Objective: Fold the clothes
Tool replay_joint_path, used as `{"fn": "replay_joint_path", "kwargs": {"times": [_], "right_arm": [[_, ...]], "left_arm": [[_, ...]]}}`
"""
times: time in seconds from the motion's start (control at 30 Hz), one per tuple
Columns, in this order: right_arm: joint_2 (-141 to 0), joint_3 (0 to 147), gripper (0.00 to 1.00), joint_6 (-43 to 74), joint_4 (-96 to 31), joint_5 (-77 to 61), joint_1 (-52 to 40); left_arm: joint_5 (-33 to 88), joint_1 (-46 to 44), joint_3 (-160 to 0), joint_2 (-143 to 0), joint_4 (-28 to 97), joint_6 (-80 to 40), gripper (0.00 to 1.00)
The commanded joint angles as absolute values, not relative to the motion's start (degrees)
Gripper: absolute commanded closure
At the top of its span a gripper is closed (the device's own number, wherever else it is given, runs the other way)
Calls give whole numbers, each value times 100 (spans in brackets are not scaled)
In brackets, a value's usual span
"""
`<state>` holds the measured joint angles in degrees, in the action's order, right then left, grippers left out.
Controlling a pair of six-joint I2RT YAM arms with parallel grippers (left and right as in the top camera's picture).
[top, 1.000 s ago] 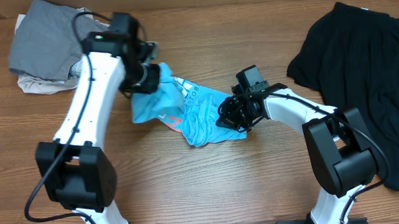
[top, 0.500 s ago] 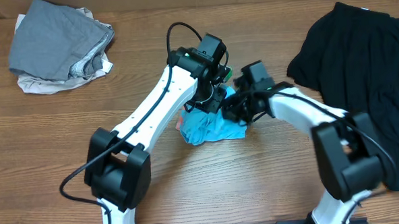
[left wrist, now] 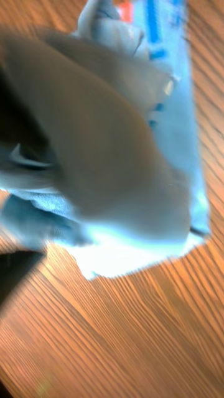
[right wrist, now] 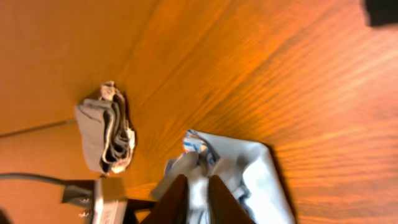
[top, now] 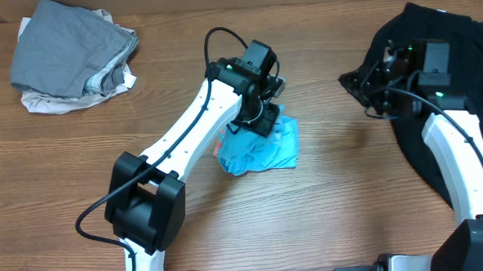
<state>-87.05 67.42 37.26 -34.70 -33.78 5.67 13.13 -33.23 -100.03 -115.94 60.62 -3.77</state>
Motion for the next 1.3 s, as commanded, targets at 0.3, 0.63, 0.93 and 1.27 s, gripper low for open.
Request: {"fn": "replay_joint_path", "kwargs": {"times": [0.3, 0.63, 0.93, 1.27], "right_arm": [[-8552, 6790, 71, 2766, -4250, -3465, 563], [-8624, 6790, 41, 3037, -4296, -1806, -1636], [-9585, 6792, 22, 3916, -3548, -904, -3133], [-10071, 6834, 69, 4042, -3675, -899, -3437]], "left_arm": [[2366, -3011, -12540, -11452, 6886, -572, 0], [1767, -1441, -13946, -11338, 7393, -792, 0], [373, -1127, -13804, -11408, 8001, -768, 0], [338, -1127, -13802, -11754, 8147, -749, 0]]}}
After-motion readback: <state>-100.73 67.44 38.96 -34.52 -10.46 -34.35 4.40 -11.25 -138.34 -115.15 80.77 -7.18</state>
